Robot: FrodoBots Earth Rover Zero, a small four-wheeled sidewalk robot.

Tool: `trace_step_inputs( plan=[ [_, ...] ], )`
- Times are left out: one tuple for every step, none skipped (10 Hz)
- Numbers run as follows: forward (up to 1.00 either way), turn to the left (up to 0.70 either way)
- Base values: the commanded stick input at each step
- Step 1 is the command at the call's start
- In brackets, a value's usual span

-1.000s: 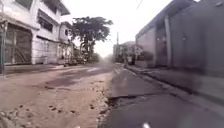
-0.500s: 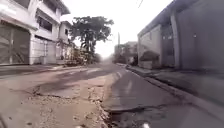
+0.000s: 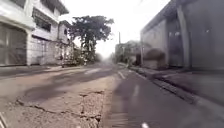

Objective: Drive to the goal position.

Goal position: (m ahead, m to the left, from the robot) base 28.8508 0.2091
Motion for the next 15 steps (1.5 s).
trace_step_inputs(
  plan=[
    [1.00,0.00],
    [1.00,0.00],
    [1.00,0.00],
    [1.00,0.00],
    [1.00,0.00],
    [1.00,0.00],
    [1.00,0.00],
    [1.00,0.00],
    [1.00,0.00],
    [1.00,0.00],
    [1.00,0.00],
    [1.00,0.00],
    [1.00,0.00],
    [1.00,0.00],
    [1.00,0.00]
  ],
)
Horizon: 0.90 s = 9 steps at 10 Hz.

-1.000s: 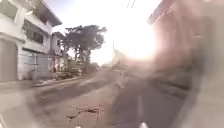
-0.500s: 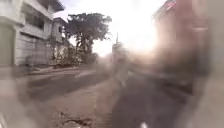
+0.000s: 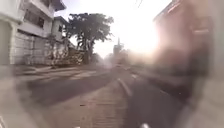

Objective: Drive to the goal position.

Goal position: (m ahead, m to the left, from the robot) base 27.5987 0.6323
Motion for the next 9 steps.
trace_step_inputs(
  plan=[
    [1.00,0.00],
    [1.00,0.00],
    [1.00,0.00],
    [1.00,0.00],
    [1.00,0.00],
    [1.00,0.00],
    [1.00,0.00],
    [1.00,0.00],
    [1.00,-0.22]
  ],
)
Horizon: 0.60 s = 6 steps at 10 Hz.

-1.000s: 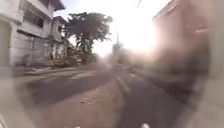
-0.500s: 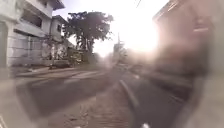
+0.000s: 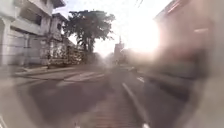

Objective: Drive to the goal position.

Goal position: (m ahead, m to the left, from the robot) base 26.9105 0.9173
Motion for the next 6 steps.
trace_step_inputs(
  plan=[
    [1.00,-0.23],
    [1.00,0.00],
    [1.00,0.00],
    [1.00,0.00],
    [1.00,0.00],
    [1.00,0.00]
  ],
)
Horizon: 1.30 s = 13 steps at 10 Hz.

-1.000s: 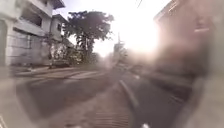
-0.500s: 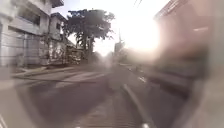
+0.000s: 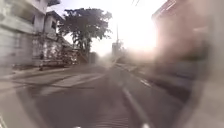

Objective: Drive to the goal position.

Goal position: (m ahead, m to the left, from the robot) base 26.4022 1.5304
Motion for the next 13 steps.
trace_step_inputs(
  plan=[
    [1.00,0.00],
    [1.00,0.00],
    [1.00,0.00],
    [1.00,0.00],
    [1.00,0.00],
    [1.00,0.00],
    [1.00,0.00],
    [1.00,0.17],
    [1.00,0.40],
    [1.00,0.29],
    [1.00,0.00],
    [1.00,0.00],
    [1.00,0.00]
  ],
)
